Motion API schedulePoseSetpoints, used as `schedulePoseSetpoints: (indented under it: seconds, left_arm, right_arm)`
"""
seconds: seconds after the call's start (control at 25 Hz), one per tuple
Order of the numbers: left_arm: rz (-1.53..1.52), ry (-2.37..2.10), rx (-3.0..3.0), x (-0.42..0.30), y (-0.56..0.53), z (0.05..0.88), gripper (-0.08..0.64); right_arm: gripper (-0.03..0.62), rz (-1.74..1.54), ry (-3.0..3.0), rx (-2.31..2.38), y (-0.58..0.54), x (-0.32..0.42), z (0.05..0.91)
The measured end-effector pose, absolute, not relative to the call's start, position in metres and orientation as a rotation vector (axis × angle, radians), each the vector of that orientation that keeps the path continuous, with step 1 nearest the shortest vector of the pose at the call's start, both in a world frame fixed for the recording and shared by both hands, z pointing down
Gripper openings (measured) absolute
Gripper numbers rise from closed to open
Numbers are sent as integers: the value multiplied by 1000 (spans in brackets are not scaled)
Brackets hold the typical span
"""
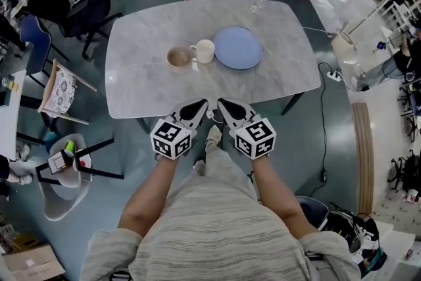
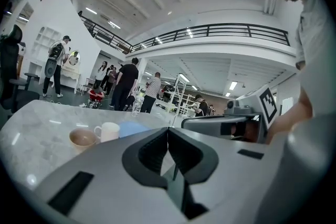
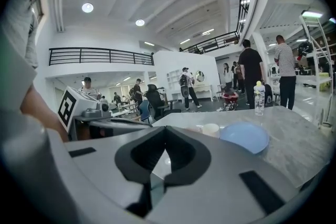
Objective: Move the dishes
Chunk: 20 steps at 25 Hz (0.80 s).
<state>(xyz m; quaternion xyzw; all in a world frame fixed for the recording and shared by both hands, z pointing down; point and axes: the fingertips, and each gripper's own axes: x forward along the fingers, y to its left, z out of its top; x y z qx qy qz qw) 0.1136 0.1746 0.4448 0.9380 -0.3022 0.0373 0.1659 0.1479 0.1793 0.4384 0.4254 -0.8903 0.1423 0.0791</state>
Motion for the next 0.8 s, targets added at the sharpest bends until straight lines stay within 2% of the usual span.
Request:
schedulePoseSetpoints:
  seconds: [0.8]
  left_arm:
    - [89,-853,2659,109,182,441,20]
  right_arm:
    - [17,416,-2662,1252,185,139,435]
